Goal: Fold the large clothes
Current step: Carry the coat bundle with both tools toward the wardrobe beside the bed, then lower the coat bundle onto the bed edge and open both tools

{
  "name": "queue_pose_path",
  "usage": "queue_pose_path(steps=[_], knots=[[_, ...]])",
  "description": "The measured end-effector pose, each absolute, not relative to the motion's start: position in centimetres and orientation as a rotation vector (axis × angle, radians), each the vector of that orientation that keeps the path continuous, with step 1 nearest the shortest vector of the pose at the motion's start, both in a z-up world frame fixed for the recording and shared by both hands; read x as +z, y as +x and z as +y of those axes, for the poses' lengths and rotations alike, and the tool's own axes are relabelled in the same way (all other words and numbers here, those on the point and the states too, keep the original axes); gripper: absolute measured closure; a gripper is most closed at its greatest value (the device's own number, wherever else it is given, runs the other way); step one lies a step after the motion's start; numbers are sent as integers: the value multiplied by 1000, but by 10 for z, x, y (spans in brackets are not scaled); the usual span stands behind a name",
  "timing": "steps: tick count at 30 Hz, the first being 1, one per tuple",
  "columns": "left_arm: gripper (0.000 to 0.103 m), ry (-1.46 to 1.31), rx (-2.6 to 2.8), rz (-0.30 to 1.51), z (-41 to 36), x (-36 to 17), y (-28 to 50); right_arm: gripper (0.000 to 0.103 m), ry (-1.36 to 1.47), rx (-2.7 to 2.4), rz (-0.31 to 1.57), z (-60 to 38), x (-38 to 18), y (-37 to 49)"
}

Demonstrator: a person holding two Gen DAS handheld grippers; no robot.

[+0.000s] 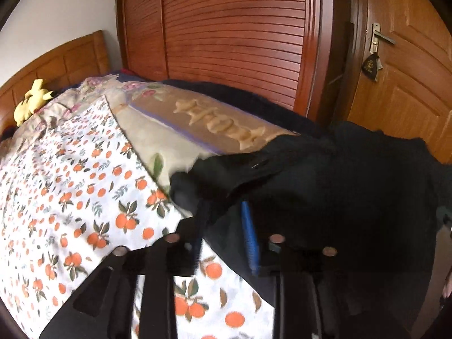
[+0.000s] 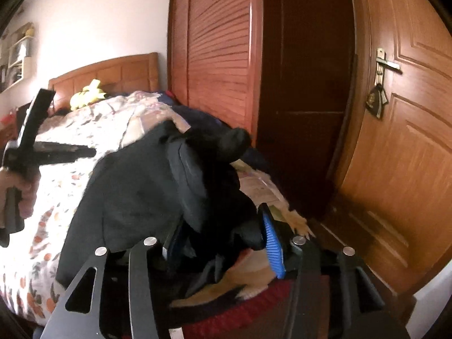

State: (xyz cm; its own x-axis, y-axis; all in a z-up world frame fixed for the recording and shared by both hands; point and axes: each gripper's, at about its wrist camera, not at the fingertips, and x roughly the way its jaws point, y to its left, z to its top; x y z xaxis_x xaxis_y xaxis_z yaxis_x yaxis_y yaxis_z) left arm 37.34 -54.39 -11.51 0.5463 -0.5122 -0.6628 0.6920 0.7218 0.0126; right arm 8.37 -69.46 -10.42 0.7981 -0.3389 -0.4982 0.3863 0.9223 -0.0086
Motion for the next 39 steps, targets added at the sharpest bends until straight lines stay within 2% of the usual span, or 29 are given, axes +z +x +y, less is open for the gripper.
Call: queue_pose_path(steps=[2, 3, 5, 7, 9, 13, 21, 24, 25, 26, 29, 34, 36, 38, 39], knots=[[42, 296, -742, 657, -533, -115, 360, 50, 71, -409, 495, -690, -96, 79], [38, 299, -752, 645, -528, -114, 354, 50, 54, -416, 476, -684, -88, 77], [22, 308, -777, 629, -517, -113, 338, 50, 48, -407, 443, -681, -77, 74], [11, 297, -794, 605, -506, -111, 323, 50, 38, -397, 423, -676, -66, 77], [4, 285, -802, 577, -494, -108, 309, 50, 16, -383, 412, -669, -58, 82], [2, 268, -810, 553, -476, -100, 286, 59, -21, -331, 412, -654, -51, 102], [3, 243, -821, 531, -446, -91, 258, 63, -50, -275, 536, -654, -71, 156], [3, 245, -814, 513, -433, -88, 247, 71, -7, -337, 610, -677, -90, 160], [3, 243, -810, 509, -428, -87, 244, 79, 14, -359, 633, -685, -97, 159], [3, 240, -805, 506, -422, -86, 241, 80, 41, -373, 658, -693, -105, 159], [3, 218, -795, 507, -404, -83, 234, 80, 109, -376, 701, -707, -129, 157], [3, 201, -741, 506, -375, -77, 229, 79, 90, -407, 683, -696, -127, 147], [3, 196, -713, 501, -363, -74, 228, 73, 75, -416, 667, -690, -122, 142], [3, 193, -688, 493, -350, -71, 225, 58, 76, -417, 635, -684, -114, 134], [3, 193, -677, 488, -344, -69, 223, 55, 75, -421, 621, -681, -110, 129]])
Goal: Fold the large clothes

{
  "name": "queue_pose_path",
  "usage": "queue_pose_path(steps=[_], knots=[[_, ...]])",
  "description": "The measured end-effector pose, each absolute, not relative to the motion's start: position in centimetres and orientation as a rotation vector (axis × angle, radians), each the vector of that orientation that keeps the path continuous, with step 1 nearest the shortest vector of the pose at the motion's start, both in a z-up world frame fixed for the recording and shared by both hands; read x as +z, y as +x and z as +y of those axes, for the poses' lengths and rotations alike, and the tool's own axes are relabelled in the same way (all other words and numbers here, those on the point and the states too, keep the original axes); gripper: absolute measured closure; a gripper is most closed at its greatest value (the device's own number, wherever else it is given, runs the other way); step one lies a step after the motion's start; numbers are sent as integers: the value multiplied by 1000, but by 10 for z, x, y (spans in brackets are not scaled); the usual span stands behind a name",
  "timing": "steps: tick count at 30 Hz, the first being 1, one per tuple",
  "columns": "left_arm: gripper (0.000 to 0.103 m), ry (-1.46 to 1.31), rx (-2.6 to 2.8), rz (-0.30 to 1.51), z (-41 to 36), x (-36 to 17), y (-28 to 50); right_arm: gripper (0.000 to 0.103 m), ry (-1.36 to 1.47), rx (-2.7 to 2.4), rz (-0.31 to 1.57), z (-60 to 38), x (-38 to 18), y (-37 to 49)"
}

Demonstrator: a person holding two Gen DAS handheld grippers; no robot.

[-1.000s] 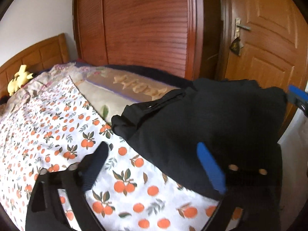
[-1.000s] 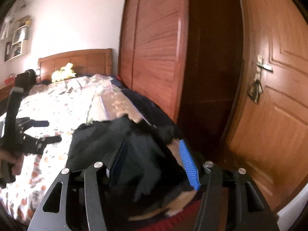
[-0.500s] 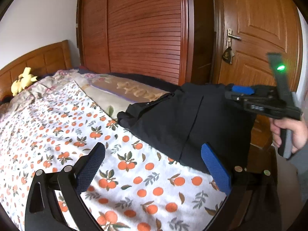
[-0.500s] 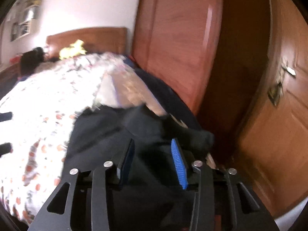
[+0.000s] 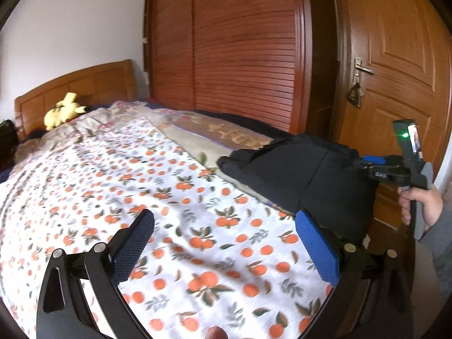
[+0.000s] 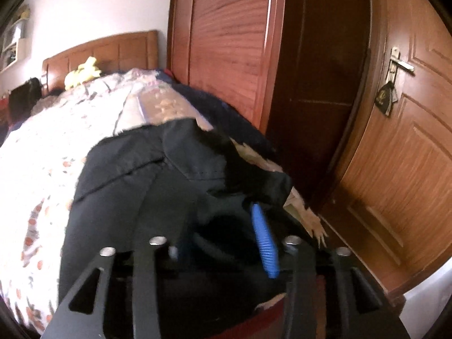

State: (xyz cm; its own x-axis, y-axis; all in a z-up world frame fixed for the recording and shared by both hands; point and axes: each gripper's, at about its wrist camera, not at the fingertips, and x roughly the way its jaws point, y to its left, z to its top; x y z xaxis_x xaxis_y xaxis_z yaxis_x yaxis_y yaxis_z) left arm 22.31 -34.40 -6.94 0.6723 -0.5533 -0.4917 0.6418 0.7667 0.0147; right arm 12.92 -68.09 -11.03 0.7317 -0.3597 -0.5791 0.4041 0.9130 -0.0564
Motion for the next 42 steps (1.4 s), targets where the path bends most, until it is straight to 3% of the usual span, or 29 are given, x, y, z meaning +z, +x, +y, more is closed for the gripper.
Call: queue_pose_path(steps=[19, 42], knots=[[3, 145, -538, 508, -228, -56, 170, 8, 26, -196, 530, -524, -80, 103], [3, 68, -166, 535, -58, -59, 82, 8, 23, 152, 494, -336, -79, 87]])
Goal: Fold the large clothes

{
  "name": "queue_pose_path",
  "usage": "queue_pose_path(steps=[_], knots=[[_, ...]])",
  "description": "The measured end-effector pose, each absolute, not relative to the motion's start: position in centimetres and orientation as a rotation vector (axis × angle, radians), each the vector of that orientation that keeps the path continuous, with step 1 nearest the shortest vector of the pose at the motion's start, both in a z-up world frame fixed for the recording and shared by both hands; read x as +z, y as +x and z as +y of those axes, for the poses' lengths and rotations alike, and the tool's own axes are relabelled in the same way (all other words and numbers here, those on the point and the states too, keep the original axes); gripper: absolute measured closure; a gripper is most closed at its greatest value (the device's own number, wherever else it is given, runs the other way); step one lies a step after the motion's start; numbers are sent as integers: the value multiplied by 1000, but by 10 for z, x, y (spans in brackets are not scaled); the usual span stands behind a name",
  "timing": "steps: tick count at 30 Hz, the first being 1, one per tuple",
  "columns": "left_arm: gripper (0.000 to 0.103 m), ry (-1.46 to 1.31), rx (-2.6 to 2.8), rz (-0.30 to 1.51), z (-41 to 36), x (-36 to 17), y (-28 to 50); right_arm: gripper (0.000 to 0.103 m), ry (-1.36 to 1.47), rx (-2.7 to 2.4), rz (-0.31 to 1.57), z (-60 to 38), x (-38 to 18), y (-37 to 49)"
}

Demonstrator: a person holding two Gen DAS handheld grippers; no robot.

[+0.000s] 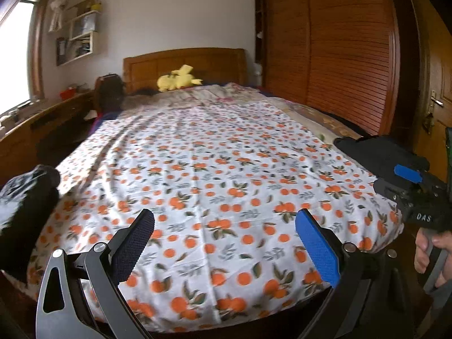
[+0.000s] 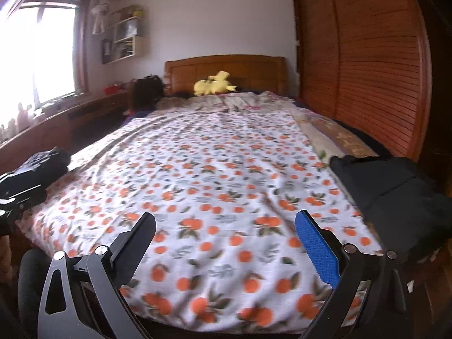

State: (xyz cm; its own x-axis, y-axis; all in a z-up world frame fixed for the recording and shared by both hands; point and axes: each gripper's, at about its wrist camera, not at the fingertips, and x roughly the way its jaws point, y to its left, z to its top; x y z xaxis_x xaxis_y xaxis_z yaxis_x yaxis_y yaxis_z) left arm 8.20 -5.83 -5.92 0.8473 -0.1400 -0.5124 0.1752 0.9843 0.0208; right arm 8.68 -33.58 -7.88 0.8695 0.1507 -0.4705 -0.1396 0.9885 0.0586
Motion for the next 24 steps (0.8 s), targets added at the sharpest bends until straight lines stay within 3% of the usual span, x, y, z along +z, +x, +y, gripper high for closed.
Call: queue_pose_path(steps=[11, 24], knots=[[3, 22, -85, 521, -19, -52, 61, 8, 24, 215, 486, -283, -78, 80], [3, -3, -38, 428, 7, -3, 25, 8, 19, 266, 368, -245, -24, 51]])
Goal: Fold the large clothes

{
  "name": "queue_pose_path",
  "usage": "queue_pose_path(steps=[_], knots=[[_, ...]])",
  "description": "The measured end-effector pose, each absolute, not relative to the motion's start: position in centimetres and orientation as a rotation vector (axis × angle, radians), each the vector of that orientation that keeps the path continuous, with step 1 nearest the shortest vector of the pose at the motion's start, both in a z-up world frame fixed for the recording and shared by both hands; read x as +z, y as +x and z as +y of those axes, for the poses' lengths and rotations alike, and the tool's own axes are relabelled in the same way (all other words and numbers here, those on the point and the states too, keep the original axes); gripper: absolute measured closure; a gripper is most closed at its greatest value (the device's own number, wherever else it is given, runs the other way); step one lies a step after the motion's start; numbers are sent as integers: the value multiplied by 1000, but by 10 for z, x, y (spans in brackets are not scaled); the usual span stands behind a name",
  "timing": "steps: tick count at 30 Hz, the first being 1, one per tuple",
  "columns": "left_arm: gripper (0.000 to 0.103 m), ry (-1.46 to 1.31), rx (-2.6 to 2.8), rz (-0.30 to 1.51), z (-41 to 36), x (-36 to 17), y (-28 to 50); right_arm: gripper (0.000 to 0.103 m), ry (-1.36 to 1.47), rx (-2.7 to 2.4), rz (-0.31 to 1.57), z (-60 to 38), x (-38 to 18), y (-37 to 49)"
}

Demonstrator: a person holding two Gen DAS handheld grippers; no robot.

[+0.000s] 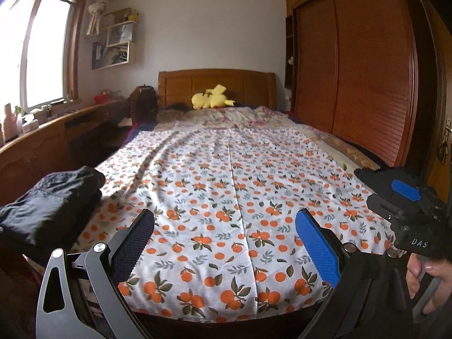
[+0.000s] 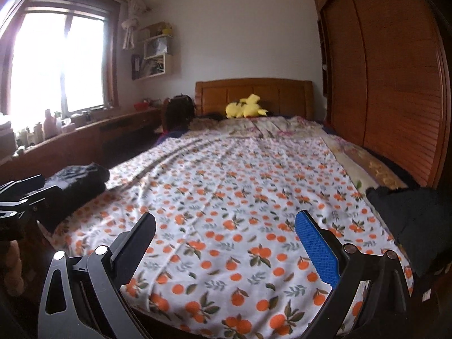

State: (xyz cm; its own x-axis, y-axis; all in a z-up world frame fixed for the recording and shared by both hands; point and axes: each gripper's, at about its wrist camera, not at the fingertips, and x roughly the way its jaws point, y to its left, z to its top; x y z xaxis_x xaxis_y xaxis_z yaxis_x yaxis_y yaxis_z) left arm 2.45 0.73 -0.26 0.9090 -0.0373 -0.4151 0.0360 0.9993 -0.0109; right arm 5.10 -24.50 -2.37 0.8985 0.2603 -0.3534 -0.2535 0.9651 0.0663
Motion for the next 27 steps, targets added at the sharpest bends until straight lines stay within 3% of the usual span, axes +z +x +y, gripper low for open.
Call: queue_pose_path(steps=[11, 27], knots=[[3, -25, -24, 351, 13, 29, -2, 8, 23, 264, 290, -247, 10, 24], [3, -16, -20, 341, 11, 33, -8, 8, 29, 246, 280, -253, 12, 23]])
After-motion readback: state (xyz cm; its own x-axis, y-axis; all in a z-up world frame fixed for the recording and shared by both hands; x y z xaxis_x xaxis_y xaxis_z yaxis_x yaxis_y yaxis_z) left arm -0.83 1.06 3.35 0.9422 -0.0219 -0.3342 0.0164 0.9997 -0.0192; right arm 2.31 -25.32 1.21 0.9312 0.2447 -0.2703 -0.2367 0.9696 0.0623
